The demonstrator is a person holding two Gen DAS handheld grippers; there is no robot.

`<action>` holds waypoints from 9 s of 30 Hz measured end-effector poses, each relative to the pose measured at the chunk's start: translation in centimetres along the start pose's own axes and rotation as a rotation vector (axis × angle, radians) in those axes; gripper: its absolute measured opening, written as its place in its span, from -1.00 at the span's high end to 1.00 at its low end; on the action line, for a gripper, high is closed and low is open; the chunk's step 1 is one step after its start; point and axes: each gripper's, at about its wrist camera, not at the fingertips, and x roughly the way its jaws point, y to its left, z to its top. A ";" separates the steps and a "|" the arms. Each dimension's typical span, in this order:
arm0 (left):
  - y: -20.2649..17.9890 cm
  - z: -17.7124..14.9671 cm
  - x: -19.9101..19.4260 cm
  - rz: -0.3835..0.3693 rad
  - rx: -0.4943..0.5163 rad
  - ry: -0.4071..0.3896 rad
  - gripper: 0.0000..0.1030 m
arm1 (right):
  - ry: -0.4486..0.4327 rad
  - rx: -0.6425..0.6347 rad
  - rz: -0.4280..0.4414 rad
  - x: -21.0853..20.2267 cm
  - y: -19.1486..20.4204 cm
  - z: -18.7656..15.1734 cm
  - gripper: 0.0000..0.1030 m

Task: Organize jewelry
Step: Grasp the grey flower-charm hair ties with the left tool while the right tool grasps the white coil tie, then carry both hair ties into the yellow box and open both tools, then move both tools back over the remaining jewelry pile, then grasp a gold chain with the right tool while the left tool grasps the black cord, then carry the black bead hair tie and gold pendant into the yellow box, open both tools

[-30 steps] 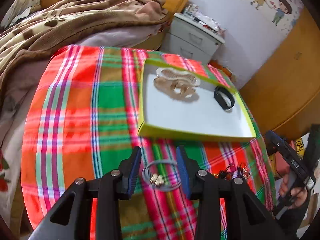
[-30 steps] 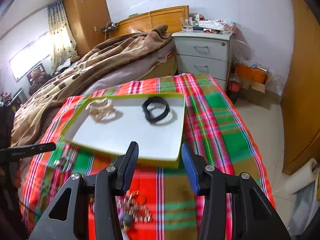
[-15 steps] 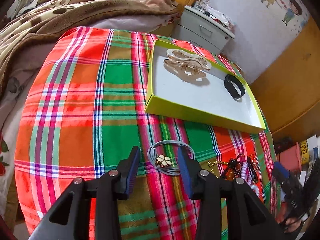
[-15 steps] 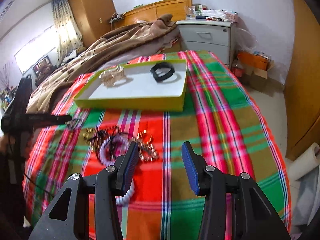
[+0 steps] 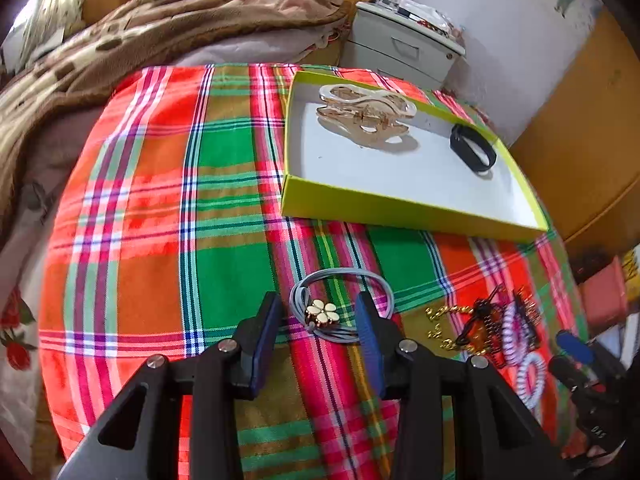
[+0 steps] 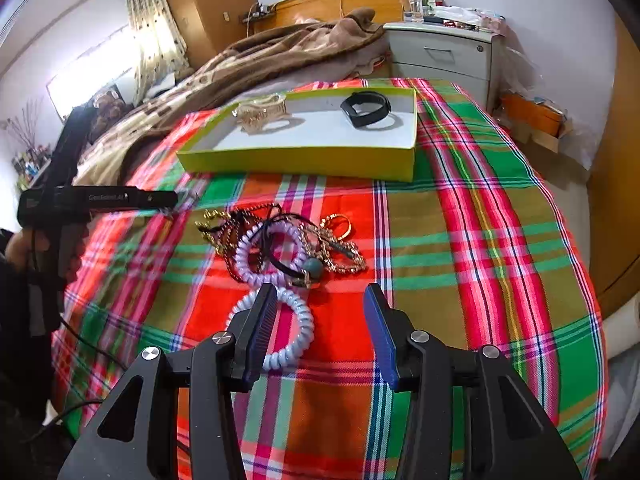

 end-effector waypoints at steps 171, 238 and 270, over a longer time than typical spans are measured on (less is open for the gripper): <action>-4.3 -0.9 -2.8 -0.122 0.033 -0.076 0.21 | 0.007 -0.187 0.195 2.7 -2.2 4.4 0.24; -14.4 -2.1 0.9 -0.215 0.132 0.069 0.92 | -0.144 -0.054 0.141 -0.6 -4.6 2.6 0.64; -8.7 4.1 -5.1 -0.251 0.054 -0.122 0.92 | -0.203 -0.096 0.078 -1.7 -2.7 7.8 0.64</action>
